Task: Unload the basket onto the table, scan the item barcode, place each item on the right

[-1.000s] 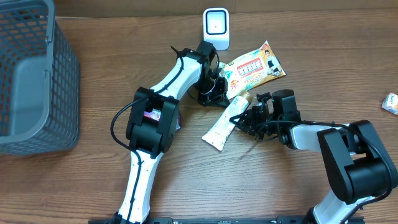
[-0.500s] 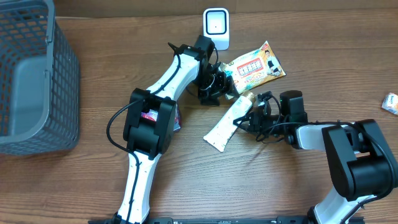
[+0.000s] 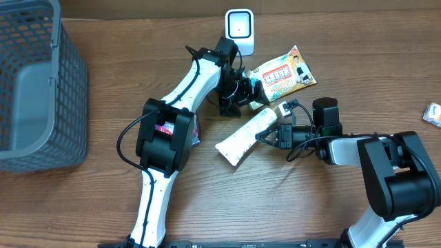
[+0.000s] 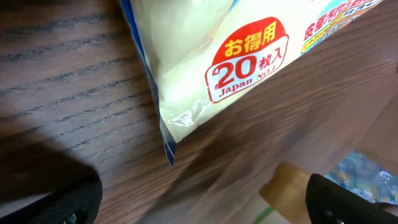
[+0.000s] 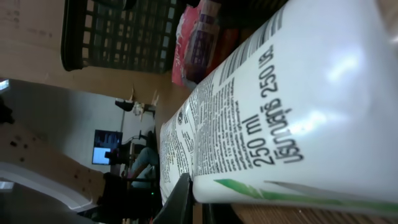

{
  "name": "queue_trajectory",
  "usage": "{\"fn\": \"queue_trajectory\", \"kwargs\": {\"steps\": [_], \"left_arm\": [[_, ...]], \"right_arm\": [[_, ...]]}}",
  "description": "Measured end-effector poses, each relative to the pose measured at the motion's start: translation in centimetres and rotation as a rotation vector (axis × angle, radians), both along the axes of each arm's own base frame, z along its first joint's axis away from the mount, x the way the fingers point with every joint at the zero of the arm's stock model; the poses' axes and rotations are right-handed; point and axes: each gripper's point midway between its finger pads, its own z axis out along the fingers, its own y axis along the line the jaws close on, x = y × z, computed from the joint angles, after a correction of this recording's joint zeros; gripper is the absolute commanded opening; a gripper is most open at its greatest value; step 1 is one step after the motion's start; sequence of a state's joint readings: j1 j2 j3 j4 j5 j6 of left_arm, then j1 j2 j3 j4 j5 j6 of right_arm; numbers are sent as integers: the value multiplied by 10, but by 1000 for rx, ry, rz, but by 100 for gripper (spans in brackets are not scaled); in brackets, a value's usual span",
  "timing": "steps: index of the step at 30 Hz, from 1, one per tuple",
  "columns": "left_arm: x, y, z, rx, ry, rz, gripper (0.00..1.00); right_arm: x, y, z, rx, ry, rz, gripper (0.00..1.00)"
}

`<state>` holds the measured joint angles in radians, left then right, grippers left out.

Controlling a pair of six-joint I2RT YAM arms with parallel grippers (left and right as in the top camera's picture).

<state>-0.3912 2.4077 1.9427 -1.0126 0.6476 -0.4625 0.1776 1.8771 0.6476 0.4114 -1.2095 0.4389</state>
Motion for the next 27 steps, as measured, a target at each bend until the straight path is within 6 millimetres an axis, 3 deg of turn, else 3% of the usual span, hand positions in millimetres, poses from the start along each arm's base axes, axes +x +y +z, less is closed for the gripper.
{"fn": "queue_trajectory", "kwargs": {"steps": [5, 11, 17, 18, 20, 23, 24, 25, 27], "left_arm": [[4, 0, 1, -7, -9, 9, 99], [15, 6, 3, -30, -26, 31, 100], [26, 25, 3, -30, -14, 76, 100], [26, 28, 3, -27, -7, 83, 100], [27, 33, 3, -24, 2, 91, 100], [26, 35, 3, -20, 7, 94, 100], [26, 35, 2, -17, 5, 94, 100], [26, 35, 2, -15, 5, 94, 97], [26, 35, 2, -9, 3, 92, 80]], "right_arm": [[-3, 0, 0, 7, 8, 14, 4], [-12, -12, -25, -78, 142, -34, 4], [-5, -25, -36, -134, 153, -90, 4], [-5, -27, -38, -144, 160, -98, 12], [-5, -31, -42, -162, 187, -116, 41], [-7, -33, -46, -177, 212, -125, 75], [-10, -33, -47, -177, 234, -123, 92], [-10, -33, -44, -165, 232, -114, 99], [-11, -30, -34, -136, 229, -95, 100]]}}
